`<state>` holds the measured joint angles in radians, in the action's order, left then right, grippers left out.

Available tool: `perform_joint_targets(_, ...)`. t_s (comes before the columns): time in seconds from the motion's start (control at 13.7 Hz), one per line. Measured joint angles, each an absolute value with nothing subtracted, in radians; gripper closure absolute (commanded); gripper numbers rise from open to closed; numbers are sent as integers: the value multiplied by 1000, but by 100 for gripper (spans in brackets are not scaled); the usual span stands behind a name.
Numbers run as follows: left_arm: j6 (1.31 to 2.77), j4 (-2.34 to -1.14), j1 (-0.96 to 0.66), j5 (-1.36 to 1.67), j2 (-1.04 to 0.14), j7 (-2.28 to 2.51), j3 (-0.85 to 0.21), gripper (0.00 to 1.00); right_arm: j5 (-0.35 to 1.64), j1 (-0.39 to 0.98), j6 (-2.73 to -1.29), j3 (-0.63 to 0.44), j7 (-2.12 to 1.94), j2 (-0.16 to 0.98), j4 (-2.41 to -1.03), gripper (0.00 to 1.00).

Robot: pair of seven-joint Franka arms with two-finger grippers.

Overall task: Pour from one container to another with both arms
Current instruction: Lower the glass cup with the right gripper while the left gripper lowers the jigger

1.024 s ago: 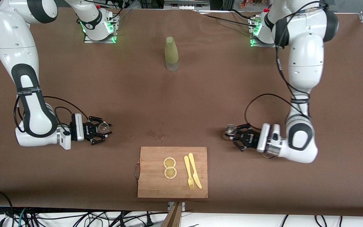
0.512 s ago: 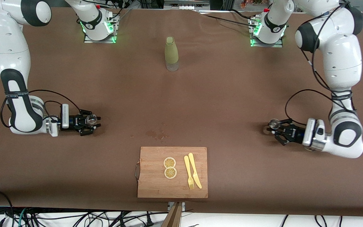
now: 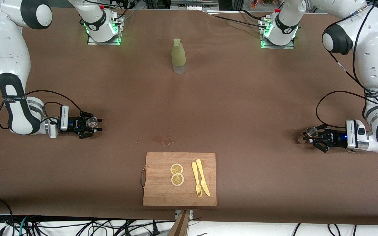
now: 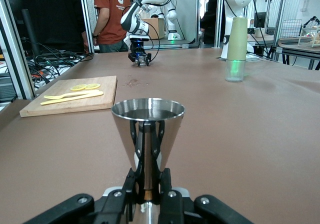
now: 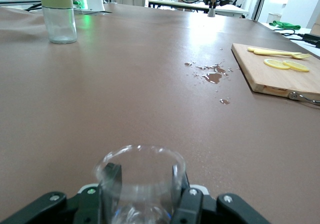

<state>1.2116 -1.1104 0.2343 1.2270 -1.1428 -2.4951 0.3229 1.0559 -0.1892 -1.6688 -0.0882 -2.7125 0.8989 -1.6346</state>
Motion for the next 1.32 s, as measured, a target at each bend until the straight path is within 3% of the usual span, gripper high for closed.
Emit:
perform_joint_targets(0.15, 1179, -1111, 240, 1185, -1160, -2580, 323, 100, 1056, -189, -1669, -101, -2712, 899, -1635, 0)
perform_joint_targets(0.51, 1040, -1119, 247, 1016, -1164, -2683, 300, 100, 1057, -190, -1669, -167, -2710, 895, -1615, 0)
perform_joint_targets(0.88, 1036, -1188, 204, 938, -1179, -2720, 245, 100, 1026, -192, -1608, -272, -2520, 857, -1514, 0)
perform_joint_targets(1.32, 1037, -1201, 206, 935, -1179, -2722, 249, 100, 768, -151, -1616, -281, -1782, 615, -1408, 0)
